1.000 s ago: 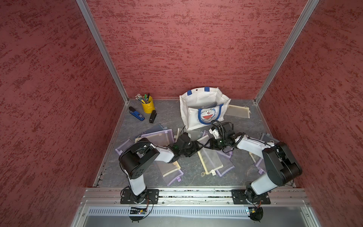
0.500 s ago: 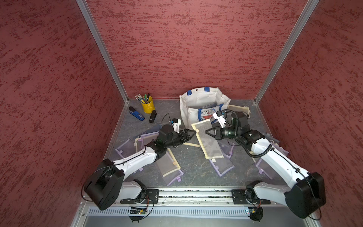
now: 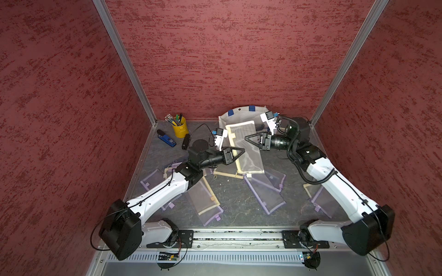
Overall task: Put the pencil pouch into the canvas bag
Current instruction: Pick up the pencil pouch.
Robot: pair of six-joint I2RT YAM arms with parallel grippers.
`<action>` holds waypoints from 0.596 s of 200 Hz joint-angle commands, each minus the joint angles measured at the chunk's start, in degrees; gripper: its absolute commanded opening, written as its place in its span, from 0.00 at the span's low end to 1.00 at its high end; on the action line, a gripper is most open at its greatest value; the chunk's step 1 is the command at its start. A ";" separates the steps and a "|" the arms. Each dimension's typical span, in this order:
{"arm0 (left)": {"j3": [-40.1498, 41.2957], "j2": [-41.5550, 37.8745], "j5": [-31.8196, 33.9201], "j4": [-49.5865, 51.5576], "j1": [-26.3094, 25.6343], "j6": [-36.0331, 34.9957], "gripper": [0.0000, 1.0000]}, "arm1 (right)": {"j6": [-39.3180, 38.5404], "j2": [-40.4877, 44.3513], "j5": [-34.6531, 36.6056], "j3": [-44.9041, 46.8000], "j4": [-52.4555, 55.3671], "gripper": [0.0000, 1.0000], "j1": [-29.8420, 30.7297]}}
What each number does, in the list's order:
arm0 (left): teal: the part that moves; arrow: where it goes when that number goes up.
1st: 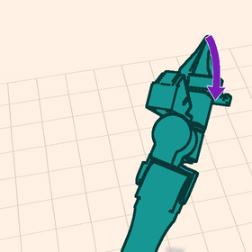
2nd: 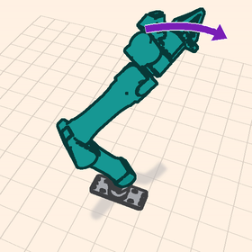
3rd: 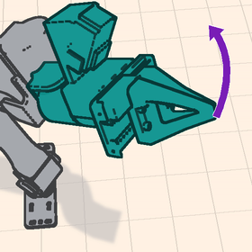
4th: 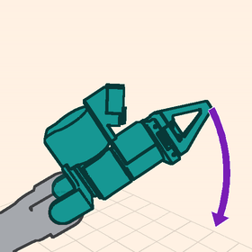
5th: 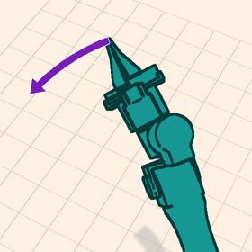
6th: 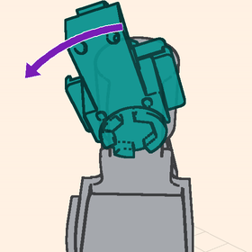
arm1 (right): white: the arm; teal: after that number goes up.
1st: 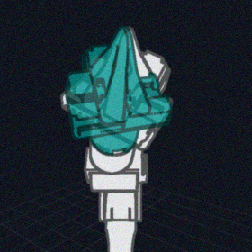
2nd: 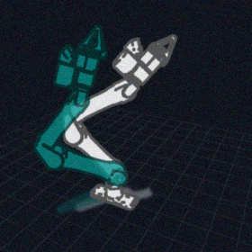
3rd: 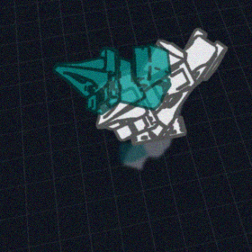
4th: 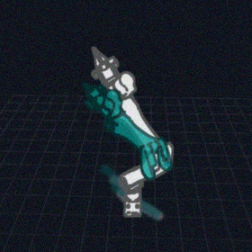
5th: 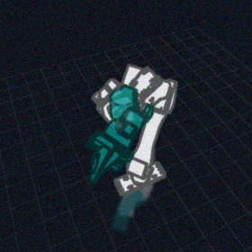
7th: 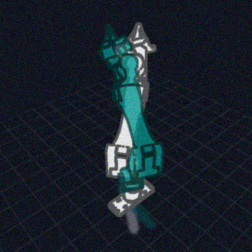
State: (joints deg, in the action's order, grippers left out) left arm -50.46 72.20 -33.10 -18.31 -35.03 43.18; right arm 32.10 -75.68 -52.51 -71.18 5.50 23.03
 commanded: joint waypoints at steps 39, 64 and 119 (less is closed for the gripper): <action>-19.38 2.31 6.24 29.09 3.99 -21.09 0.00 | -9.96 -1.91 14.33 -11.56 22.52 0.65 -1.37; -38.68 13.69 16.71 48.01 4.77 -35.89 0.00 | -13.47 -3.02 24.21 -15.69 34.24 0.89 -3.94; -83.00 43.72 32.16 63.19 4.99 -55.53 0.00 | -17.05 -1.68 35.89 -16.31 45.57 0.99 -7.14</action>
State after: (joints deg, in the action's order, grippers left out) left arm -119.66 104.81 -11.05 32.73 -30.11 0.19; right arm 18.41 -78.02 -23.70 -86.89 42.17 16.25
